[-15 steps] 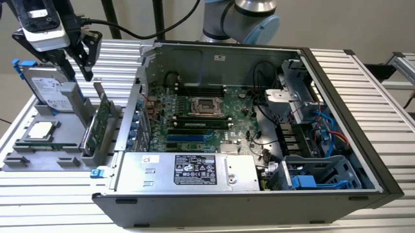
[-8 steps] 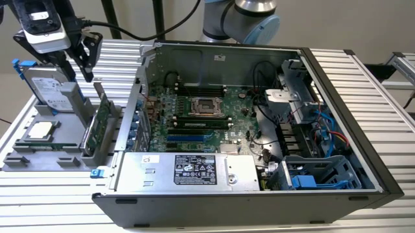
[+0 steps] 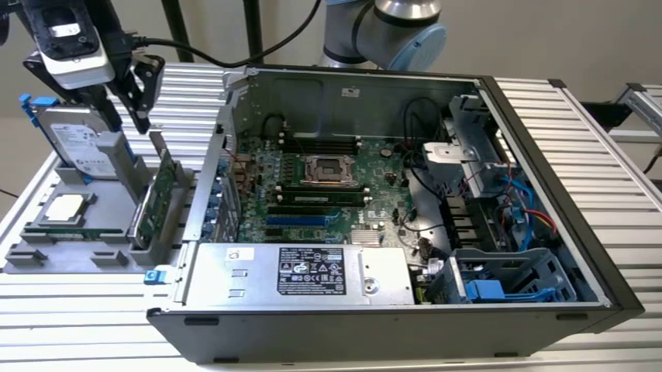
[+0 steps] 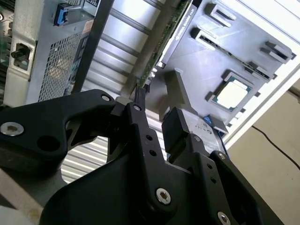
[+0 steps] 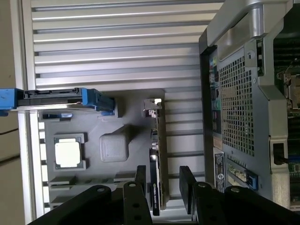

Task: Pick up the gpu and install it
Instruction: 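Pick up the gpu and move the gpu toward the slot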

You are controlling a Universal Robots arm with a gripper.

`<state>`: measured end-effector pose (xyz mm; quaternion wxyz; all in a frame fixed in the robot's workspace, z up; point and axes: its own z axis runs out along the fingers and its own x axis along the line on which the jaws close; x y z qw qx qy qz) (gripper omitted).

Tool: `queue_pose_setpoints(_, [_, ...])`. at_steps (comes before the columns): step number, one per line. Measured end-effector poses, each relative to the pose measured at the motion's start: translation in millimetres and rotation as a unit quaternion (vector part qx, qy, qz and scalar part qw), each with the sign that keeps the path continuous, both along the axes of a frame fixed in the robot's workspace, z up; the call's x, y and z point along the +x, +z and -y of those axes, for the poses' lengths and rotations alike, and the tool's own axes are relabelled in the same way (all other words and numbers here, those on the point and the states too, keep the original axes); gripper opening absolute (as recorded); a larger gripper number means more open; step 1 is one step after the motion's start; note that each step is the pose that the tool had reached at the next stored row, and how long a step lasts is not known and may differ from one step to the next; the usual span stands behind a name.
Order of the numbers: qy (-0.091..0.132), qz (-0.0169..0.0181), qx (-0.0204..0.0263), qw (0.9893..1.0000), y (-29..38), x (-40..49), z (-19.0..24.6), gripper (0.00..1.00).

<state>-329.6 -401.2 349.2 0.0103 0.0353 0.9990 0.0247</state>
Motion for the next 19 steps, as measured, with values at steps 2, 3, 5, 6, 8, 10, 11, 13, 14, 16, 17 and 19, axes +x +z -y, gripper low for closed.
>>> queue_pose_setpoints(2, [0.0,0.0,0.0,1.0,-1.1,-0.1,-0.1,1.0])
queue_pose_setpoints(3, [0.0,0.0,0.0,1.0,-1.6,-0.1,-0.1,1.0])
queue_pose_setpoints(5, [0.0,-0.0001,0.0,1.0,-2.6,-0.1,-0.1,1.0])
queue_pose_setpoints(6, [0.0,-0.0001,0.0,1.0,-3.1,-0.1,-0.1,1.0])
queue_pose_setpoints(8, [0.0,-0.0001,0.0,1.0,-4.1,-0.1,-0.1,1.0])
queue_pose_setpoints(10, [0.0,-0.0002,0.0,1.0,-5.0,-0.1,-0.1,1.0])
queue_pose_setpoints(11, [0.0,-0.0002,0.0,1.0,-5.5,-0.1,-0.1,1.0])
queue_pose_setpoints(13, [0.0,-0.0002,0.0,1.0,-6.5,0.0,0.0,1.0])
queue_pose_setpoints(14, [0.0,-0.0002,0.0,1.0,-7.1,0.0,0.0,1.0])
queue_pose_setpoints(16, [0.0,-0.0002,0.0,1.0,-8.2,0.0,0.0,1.0])
queue_pose_setpoints(17, [0.0,-0.0002,0.0,1.0,-8.8,-0.1,0.0,1.0])
queue_pose_setpoints(19, [0.0,-0.0002,0.0,1.0,-10.1,-0.1,-0.1,1.0])
